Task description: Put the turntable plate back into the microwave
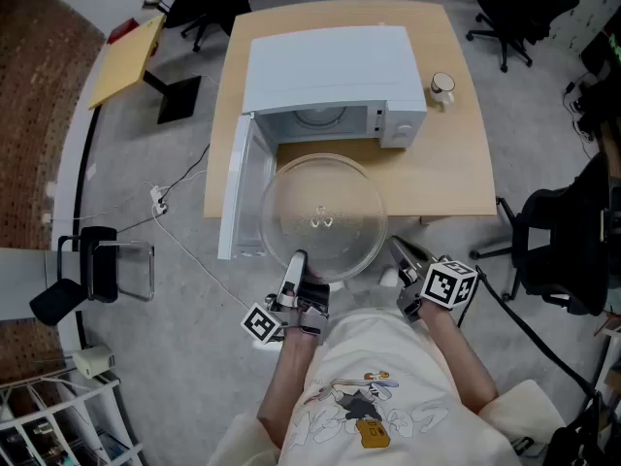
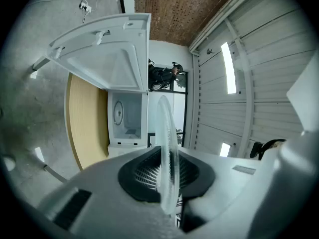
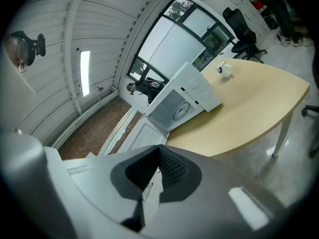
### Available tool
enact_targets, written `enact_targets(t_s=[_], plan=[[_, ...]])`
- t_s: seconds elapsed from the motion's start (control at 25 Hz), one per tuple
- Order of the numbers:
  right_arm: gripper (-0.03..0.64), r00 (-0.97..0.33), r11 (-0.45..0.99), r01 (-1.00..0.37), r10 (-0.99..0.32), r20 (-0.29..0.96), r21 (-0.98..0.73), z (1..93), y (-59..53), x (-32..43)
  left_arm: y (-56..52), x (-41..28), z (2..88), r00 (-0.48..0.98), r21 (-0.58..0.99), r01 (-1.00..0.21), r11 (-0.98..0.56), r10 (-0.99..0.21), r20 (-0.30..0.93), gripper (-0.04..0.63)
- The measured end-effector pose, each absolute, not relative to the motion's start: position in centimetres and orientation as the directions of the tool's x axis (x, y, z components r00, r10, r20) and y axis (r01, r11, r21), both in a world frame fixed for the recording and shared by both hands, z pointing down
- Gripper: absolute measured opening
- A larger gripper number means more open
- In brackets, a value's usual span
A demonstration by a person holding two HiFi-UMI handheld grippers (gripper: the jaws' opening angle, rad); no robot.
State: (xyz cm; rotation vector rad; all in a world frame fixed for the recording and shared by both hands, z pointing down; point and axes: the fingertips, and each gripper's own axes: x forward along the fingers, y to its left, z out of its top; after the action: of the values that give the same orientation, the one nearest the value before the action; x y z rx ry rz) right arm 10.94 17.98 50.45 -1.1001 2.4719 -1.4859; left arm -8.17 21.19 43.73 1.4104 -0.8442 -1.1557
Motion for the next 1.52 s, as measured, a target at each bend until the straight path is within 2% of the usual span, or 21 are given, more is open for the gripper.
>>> enact_targets(t_s=[0.4,0.6,0.72,0.88,1.0,1.08,1.12,1.52], plan=[[0.006,-0.751,0.311,-0.548,-0.592,0.293,-0.776,49.8,18.6,11.4,21.7,-7.4,43.0,0.278,0.978,0.097,-0.185,-0.939,-0.205,0.034],[0.009,-0.762,0.312,-0.485,-0.609,0.220,-0.817,48.6,18.2,11.3,21.5,-7.2,43.1,0.291,0.978,0.104,-0.180,-0.935,-0.203,0.034],[0.065,-0.756,0.291,-0.473,-0.620,0.213,-0.832,48.8,18.1,11.0,21.3,-7.4,43.0,0.301,0.978,0.105,-0.181,-0.931,-0.205,0.034],[0.071,-0.740,0.264,-0.457,-0.643,0.199,-0.849,48.9,18.0,10.7,20.9,-8.0,43.0,0.314,0.979,0.100,-0.176,-0.928,-0.199,0.034],[0.079,-0.746,0.282,-0.378,-0.657,0.110,-0.882,47.6,17.7,10.2,20.8,-8.8,43.1,0.322,0.980,0.103,-0.172,-0.926,-0.197,0.034],[0.157,-0.746,0.303,-0.328,-0.664,0.049,-0.895,46.4,17.5,9.8,20.7,-9.3,43.1,0.333,0.979,0.108,-0.172,-0.922,-0.199,0.034],[0.170,-0.741,0.309,-0.317,-0.670,0.031,-0.897,46.0,17.4,9.7,20.5,-9.5,43.1,0.340,0.979,0.111,-0.171,-0.919,-0.200,0.034],[0.192,-0.711,0.319,-0.281,-0.702,-0.026,-0.905,43.9,16.7,7.8,18.8,-11.5,42.7,0.376,0.973,0.151,-0.176,-0.900,-0.221,0.034]])
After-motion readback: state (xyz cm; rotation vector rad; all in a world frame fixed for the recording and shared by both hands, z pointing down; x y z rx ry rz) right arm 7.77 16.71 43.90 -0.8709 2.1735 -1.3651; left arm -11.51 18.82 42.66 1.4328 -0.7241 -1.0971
